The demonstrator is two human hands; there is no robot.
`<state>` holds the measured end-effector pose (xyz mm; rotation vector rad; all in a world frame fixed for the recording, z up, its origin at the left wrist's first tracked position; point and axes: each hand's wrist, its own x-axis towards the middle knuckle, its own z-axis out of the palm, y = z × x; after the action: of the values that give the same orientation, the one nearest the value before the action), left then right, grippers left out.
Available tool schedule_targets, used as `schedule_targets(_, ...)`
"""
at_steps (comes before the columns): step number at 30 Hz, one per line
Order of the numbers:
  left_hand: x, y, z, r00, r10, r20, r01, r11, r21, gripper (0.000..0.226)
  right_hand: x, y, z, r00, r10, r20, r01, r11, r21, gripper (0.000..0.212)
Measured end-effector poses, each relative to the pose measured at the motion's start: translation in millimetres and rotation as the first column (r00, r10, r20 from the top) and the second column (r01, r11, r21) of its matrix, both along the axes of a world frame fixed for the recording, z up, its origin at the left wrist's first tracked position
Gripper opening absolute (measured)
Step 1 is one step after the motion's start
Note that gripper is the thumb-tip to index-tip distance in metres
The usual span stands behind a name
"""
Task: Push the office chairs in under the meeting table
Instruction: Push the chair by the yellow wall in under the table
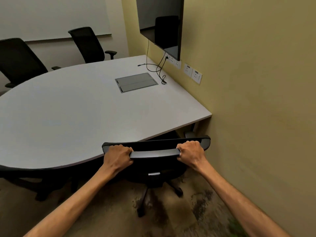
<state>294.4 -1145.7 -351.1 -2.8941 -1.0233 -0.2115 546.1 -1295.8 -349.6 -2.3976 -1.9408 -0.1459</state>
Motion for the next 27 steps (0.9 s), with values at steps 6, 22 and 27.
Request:
schedule_targets(6,74,7,4,0.993,0.114,0.026,-0.113,0.993,-0.023,0.012,87,38,11,0.998,0.060,0.037,-0.059,0.998,-0.030,0.014)
schedule_targets(22,185,20,1,0.943,0.332,-0.007,-0.331,0.941,-0.071,0.019,211,114,10,0.966,0.257,0.014,-0.257,0.966,0.013,0.019)
schedule_targets(27,197,37,8,0.925,0.380,0.023,-0.378,0.923,-0.070,0.017,227,138,12,0.950,0.313,0.010,-0.313,0.949,0.044,0.015)
